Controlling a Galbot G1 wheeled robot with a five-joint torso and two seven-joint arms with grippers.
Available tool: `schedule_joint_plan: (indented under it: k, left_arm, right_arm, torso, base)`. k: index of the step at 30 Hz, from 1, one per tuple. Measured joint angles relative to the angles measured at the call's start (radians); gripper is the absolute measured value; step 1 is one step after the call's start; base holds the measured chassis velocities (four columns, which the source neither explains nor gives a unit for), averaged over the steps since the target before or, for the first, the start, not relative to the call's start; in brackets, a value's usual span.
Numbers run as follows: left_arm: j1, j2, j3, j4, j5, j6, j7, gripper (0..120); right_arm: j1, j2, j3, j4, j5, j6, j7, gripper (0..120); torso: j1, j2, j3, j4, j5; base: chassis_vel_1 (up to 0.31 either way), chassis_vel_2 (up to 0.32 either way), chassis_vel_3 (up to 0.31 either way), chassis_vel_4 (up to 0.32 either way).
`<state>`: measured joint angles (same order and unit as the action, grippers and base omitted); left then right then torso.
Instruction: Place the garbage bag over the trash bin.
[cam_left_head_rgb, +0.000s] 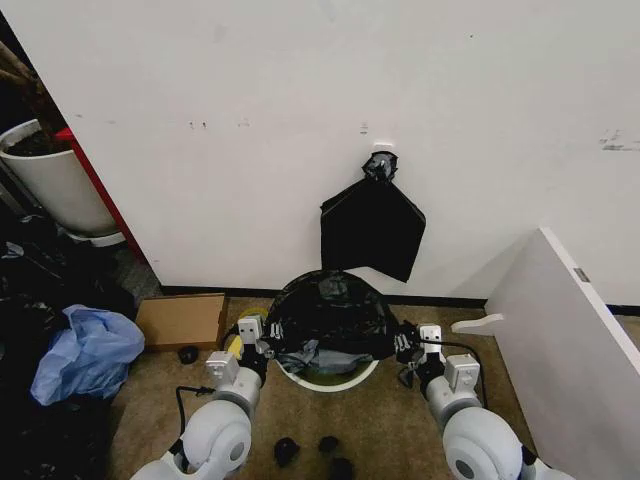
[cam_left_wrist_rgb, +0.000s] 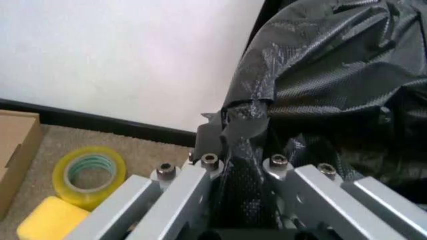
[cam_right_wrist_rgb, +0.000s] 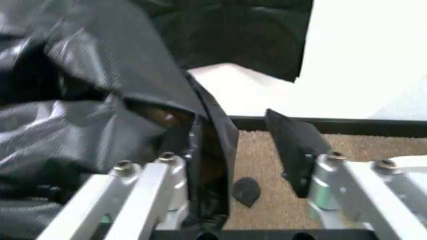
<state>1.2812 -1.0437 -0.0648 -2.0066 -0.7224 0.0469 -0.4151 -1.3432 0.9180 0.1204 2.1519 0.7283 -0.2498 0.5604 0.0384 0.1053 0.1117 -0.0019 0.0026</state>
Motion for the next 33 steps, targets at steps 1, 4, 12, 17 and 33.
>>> schedule_joint_plan:
  k: [1, 4, 12, 17, 33]
  left_arm:
    - [-0.002, 0.001, -0.002, 0.002, 0.0, 0.001, -0.001, 3]
    - [-0.006, 0.0, -0.006, 0.009, -0.004, 0.003, -0.008, 3]
    - [-0.032, -0.017, -0.007, 0.029, -0.065, 0.03, -0.041, 3]
    - [-0.056, -0.015, -0.002, 0.027, -0.113, 0.059, -0.062, 3]
    - [-0.088, 0.01, 0.027, 0.0, -0.138, 0.131, -0.07, 3]
  right_arm:
    - [0.0, 0.0, 0.013, 0.006, 0.021, -0.001, 0.004, 48]
    - [-0.004, -0.001, 0.037, 0.019, 0.048, -0.003, 0.009, 54]
    - [-0.074, -0.013, 0.117, 0.118, -0.025, 0.001, -0.024, 83]
    - [-0.163, -0.025, 0.121, 0.232, -0.07, -0.029, -0.081, 98]
    - [-0.097, -0.079, -0.118, 0.146, -0.532, -0.005, -0.436, 84]
  torso:
    - [0.0, 0.0, 0.0, 0.0, 0.0]
    - [0.0, 0.0, 0.0, 0.0, 0.0001]
    - [0.0, 0.0, 0.0, -0.0001, 0.0]
    - [0.0, 0.0, 0.0, -0.0001, -0.0001]
    - [0.0, 0.0, 0.0, 0.0002, 0.0001]
  base:
    - [0.0, 0.0, 0.0, 0.0]
    - [0.0, 0.0, 0.0, 0.0]
    - [0.0, 0.0, 0.0, 0.0]
    - [0.0, 0.0, 0.0, 0.0]
    - [0.0, 0.0, 0.0, 0.0]
